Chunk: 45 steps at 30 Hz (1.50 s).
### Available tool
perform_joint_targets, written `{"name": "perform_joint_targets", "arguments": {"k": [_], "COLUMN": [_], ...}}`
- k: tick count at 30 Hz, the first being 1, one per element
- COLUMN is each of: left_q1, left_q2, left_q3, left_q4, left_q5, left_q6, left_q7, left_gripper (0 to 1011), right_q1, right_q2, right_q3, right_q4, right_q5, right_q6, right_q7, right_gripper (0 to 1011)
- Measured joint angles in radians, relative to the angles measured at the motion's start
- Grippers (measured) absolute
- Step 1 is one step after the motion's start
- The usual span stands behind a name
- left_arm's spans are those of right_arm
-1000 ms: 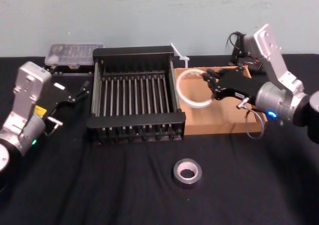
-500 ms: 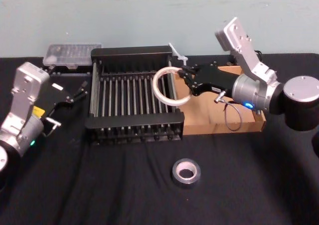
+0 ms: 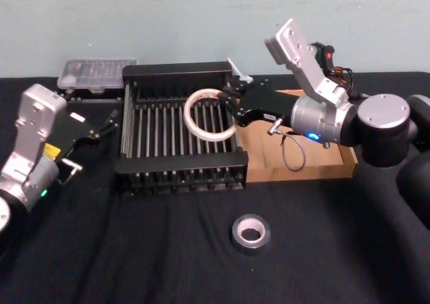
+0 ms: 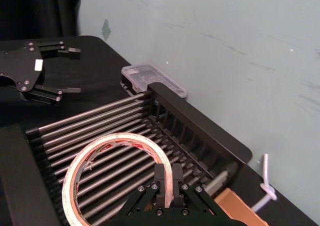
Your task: Pick up the white tape and place it into the black box , Pick up the silver tape and place it into the brown box.
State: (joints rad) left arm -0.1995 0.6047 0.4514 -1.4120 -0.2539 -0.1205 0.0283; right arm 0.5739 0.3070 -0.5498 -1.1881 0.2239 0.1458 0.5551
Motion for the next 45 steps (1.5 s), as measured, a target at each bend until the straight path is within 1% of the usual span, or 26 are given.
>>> {"name": "perform_joint_targets", "arguments": {"k": [6,10,29,31,33,34,38,39,40,41,42,45], "left_q1": [0.000,0.000,0.000,0.000,0.000,0.000,0.000,0.000,0.000,0.000,0.000,0.000], "left_q2": [0.000,0.000,0.000,0.000,0.000,0.000,0.000,0.000,0.000,0.000,0.000,0.000], "left_q3": [0.000,0.000,0.000,0.000,0.000,0.000,0.000,0.000,0.000,0.000,0.000,0.000], "left_q4": [0.000,0.000,0.000,0.000,0.000,0.000,0.000,0.000,0.000,0.000,0.000,0.000], "left_q5": [0.000,0.000,0.000,0.000,0.000,0.000,0.000,0.000,0.000,0.000,0.000,0.000], "left_q6": [0.000,0.000,0.000,0.000,0.000,0.000,0.000,0.000,0.000,0.000,0.000,0.000], "left_q7": [0.000,0.000,0.000,0.000,0.000,0.000,0.000,0.000,0.000,0.000,0.000,0.000], "left_gripper": [1001,1002,1001,1001,1001,1001,1001,1001,1001,1001,1001,1001], "right_q1": [0.024,0.030,0.029,0.029,0.029,0.029,0.028,0.028,0.028,0.028,0.028,0.028], "right_q2": [-0.023,-0.032,-0.030,-0.030,-0.030,-0.030,-0.029,-0.029,-0.029,-0.029,-0.029,-0.029], "right_q3": [-0.019,-0.020,-0.020,-0.019,-0.019,-0.019,-0.019,-0.019,-0.019,-0.019,-0.019,-0.019], "right_q4": [0.039,0.054,0.051,0.050,0.050,0.050,0.050,0.050,0.049,0.049,0.049,0.049], "right_q5": [-0.003,-0.006,-0.006,-0.006,-0.006,-0.006,-0.006,-0.006,-0.005,-0.005,-0.005,-0.005], "right_q6": [-0.014,-0.023,-0.021,-0.021,-0.020,-0.020,-0.020,-0.020,-0.020,-0.020,-0.020,-0.019], "right_q7": [0.009,0.003,0.003,0.003,0.003,0.003,0.003,0.003,0.003,0.003,0.003,0.003], "right_gripper": [94,95,96,127,194,194,329,346,386,399,458,543]}}
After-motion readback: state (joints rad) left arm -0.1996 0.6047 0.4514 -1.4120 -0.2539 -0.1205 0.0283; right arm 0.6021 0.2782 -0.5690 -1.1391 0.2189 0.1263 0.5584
